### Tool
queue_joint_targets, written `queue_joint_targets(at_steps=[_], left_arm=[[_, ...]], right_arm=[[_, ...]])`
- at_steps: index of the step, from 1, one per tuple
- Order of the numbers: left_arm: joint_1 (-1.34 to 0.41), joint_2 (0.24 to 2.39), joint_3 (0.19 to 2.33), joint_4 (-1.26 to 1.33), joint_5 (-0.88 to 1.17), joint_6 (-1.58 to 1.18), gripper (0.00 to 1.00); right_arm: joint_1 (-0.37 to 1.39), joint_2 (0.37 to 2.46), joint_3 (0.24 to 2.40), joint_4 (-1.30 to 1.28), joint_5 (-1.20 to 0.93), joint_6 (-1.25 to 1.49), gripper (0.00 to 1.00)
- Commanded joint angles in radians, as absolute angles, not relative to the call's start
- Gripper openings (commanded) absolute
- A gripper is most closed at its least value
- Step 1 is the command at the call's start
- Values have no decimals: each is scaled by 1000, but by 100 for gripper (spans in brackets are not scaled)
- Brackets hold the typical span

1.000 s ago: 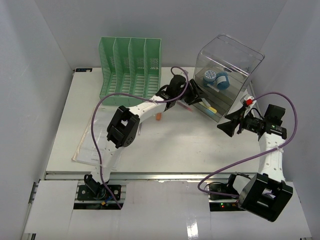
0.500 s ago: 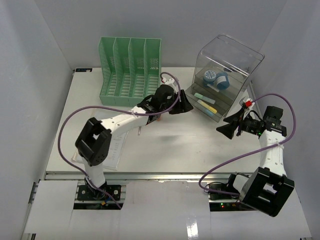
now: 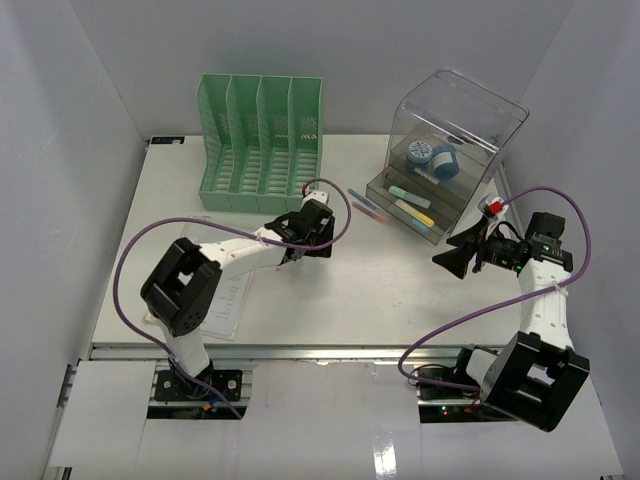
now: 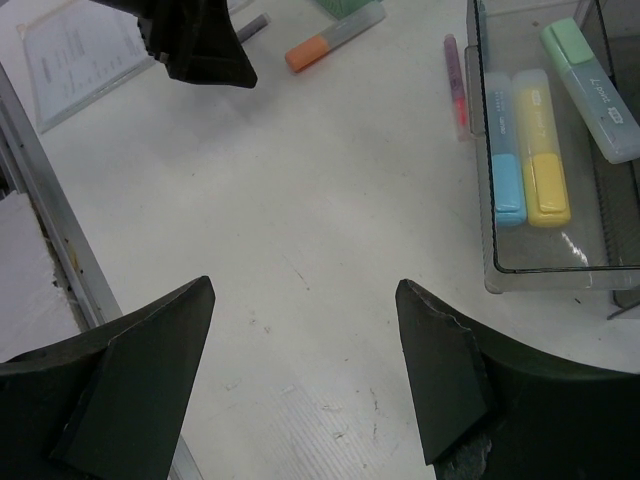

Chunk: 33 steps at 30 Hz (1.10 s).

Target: Organize the desk

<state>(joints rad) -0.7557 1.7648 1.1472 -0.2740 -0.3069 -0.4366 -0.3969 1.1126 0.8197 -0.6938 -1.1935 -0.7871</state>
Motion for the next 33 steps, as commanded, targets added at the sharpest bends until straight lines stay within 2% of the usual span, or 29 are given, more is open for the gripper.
queue_joint_targets(at_steps=[1,11,22,27,31,33], left_arm=[[-728,1845,1290,-299,-368,-336,73],[-704,2064,1524,-367,-362,-275,72],[-687,2123,1563,-393,-395,-272,66],[-687,2120,1557,-393,-351,-280,49],[-687,2102,1528,-389,-281,-320,25],[-688,2088,1510,-384,-237,-340,18]], right_arm=[[-391,1094,808,-650,-1201,-761,80],[-391,1101,810,-648,-1193,-764,80],[-391,1102,811,-652,-1193,-767,80],[-391,1102,811,-652,-1193,-767,80],[-391,1099,811,-652,-1193,-765,80],[-391,1098,811,-652,-1193,-766,80]])
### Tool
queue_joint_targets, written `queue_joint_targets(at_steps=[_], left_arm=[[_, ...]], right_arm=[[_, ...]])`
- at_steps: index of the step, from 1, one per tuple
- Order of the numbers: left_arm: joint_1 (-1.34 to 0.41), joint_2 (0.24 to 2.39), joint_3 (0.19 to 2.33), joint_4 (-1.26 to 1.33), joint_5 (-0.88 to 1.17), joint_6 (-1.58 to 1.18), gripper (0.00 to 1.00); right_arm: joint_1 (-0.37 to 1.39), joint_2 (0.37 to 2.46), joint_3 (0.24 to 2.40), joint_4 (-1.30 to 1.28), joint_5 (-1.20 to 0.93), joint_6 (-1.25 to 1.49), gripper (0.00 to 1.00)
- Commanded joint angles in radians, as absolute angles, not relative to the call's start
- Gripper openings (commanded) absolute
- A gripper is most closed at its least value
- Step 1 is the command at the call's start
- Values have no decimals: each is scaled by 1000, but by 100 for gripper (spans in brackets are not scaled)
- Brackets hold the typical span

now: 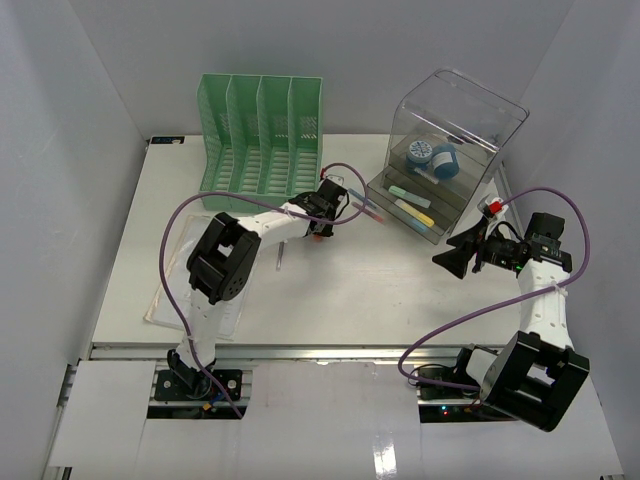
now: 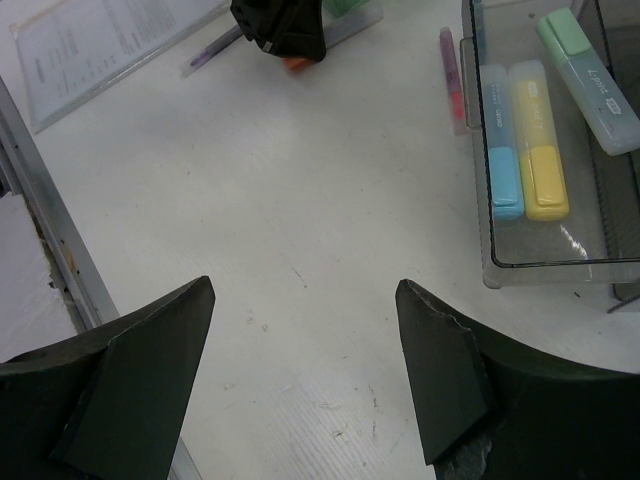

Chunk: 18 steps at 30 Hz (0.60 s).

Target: Organize the desk

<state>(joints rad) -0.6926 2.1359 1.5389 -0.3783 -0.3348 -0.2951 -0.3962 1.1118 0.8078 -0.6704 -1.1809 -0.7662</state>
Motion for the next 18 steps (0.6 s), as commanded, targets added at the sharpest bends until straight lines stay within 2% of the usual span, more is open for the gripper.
queue_joint_targets(at_steps=[1,7,12,18], left_arm=[[-689,2075,1498,-378,-200,-353,14],[-743,1958,1450,-282,7,-441,8],[-741,1849,1429,-92,131,-696,7],[-727,1933,1528,83,222,-1009,11]], right_arm=[[-391,1097,811,-652,-1193,-767,80],[-391,1094,812,-652,-1192,-768,80],[-391,1091,812,-651,-1190,-767,79],[-394,1083,811,-649,-1191,-764,79]])
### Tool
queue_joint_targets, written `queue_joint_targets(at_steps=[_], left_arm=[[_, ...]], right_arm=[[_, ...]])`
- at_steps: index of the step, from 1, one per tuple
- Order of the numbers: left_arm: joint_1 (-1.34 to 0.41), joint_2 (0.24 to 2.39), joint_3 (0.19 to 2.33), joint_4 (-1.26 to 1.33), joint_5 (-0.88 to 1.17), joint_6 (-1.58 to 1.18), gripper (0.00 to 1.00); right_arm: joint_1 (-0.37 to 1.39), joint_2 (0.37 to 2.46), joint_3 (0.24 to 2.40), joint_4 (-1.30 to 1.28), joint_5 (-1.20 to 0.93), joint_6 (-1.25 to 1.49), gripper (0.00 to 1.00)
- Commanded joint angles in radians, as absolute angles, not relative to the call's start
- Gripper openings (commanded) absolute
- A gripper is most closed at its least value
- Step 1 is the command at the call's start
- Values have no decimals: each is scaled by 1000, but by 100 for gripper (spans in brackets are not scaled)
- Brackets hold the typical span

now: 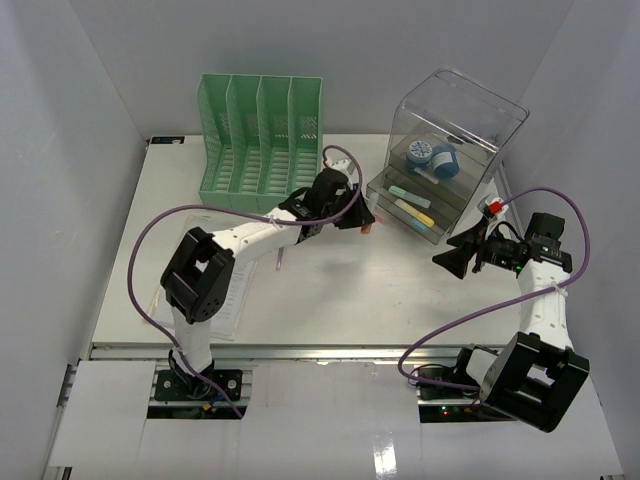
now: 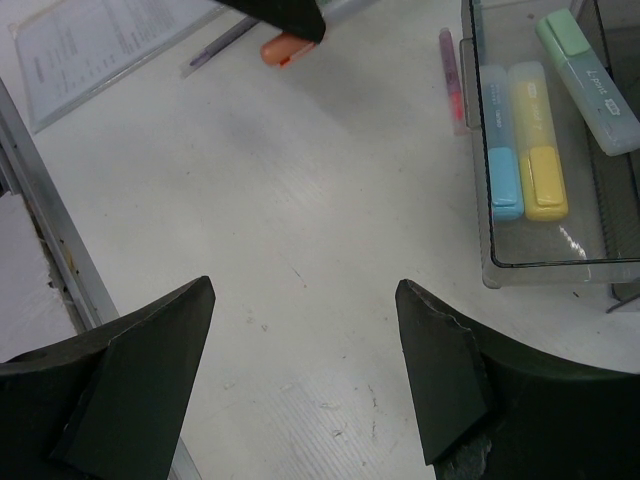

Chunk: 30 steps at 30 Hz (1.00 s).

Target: Organize the desk

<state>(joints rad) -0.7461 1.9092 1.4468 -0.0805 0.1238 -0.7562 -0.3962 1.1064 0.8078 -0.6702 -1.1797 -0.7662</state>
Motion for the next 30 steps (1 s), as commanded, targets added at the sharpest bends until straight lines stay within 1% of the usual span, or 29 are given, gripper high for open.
queue_joint_targets(at_steps=[1,6,7,8,13,16,18,20,22,23,27,30], left_arm=[[-727,1965,1561,92,234,-1041,11],[-727,2140,1763,104,275,-1151,12],[-727,2157,1784,104,277,-1165,13],[-727,2180,1808,106,279,-1180,16],[-726,2256,1896,114,263,-1222,41],[-726,2281,1928,104,262,-1226,53],[-726,2286,1931,110,264,-1224,58],[-726,2284,1931,112,263,-1218,71],[-726,2277,1925,124,268,-1214,90],[-726,2273,1921,132,271,-1210,98],[-726,2209,1876,163,285,-1163,98],[-726,2078,1779,164,276,-1059,98]], right_arm=[[-395,1083,811,-649,-1191,-763,79],[-403,1077,813,-650,-1194,-761,79],[-406,1076,813,-650,-1196,-761,79],[-408,1073,812,-650,-1196,-761,79],[-416,1067,811,-652,-1199,-760,79],[-419,1066,810,-652,-1203,-759,79],[-419,1064,808,-653,-1202,-760,79],[-420,1062,808,-656,-1202,-763,79],[-419,1062,806,-664,-1209,-781,80],[-419,1062,806,-675,-1216,-795,80],[-388,1079,845,-796,-1228,-946,80],[-323,1091,894,-861,-1143,-1040,80]])
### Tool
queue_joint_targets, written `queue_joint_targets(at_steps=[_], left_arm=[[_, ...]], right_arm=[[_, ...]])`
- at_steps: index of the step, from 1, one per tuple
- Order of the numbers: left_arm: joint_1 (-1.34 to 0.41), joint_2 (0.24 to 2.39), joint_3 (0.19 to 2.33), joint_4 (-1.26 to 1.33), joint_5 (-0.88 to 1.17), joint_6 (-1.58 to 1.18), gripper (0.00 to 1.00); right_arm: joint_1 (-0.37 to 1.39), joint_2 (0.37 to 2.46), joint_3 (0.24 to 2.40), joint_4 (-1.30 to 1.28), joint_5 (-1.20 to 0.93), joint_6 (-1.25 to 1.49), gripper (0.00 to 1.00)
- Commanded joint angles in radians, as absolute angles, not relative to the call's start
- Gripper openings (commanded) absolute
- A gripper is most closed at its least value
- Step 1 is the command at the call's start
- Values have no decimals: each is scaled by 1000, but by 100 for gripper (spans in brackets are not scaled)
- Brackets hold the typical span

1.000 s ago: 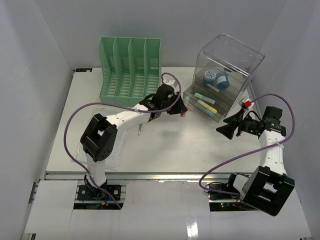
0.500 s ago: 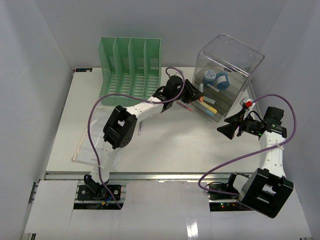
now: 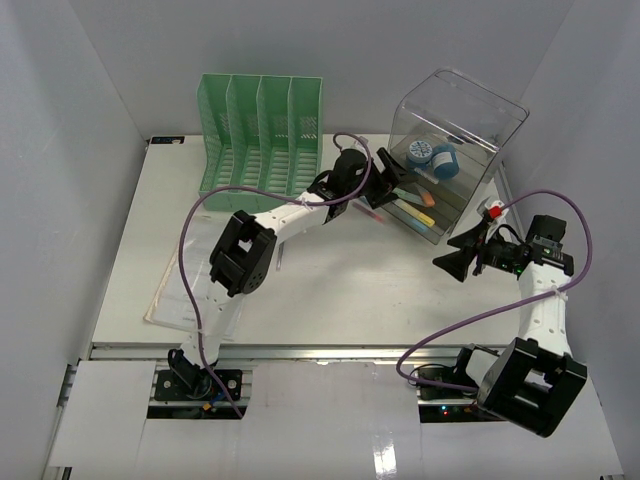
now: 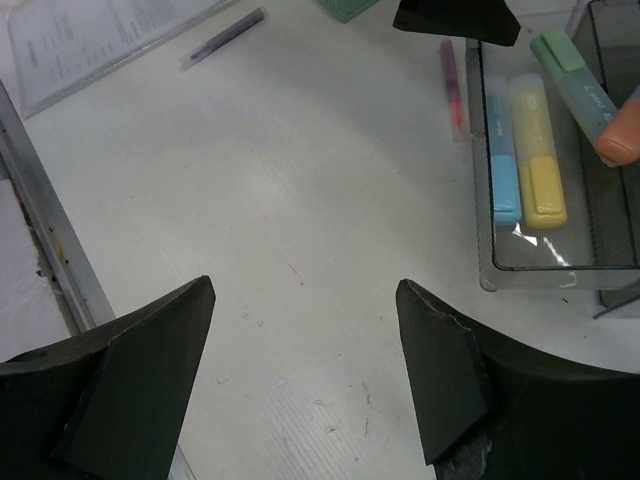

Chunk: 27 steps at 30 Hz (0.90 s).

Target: Organize the desk

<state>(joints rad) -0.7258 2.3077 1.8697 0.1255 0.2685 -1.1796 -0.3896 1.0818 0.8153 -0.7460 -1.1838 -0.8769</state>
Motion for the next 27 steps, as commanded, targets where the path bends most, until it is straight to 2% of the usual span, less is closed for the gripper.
queue_joint_targets(at_steps=[1,3,7,10,13,21,27], left_arm=[[-725,2022,1723,158,260,-1009,98],[-724,1887,1577,149,212,-896,98],[-708,1518,1096,239,94,-831,98],[-690,1257,817,245,67,-816,98],[-683,1057,648,217,99,-800,98],[-680,554,425,-70,20,-754,98],[-678,399,363,-188,-14,-773,98]], right_arm=[[-283,1090,910,-843,-1091,-1025,79],[-181,1086,943,-792,-959,-962,78],[63,1098,947,-615,-753,-861,74],[192,1185,967,-525,-591,-792,64],[247,1311,1023,-489,-484,-743,54],[291,1559,1141,-406,-289,-707,51],[293,1661,1193,-317,-90,-684,52]])
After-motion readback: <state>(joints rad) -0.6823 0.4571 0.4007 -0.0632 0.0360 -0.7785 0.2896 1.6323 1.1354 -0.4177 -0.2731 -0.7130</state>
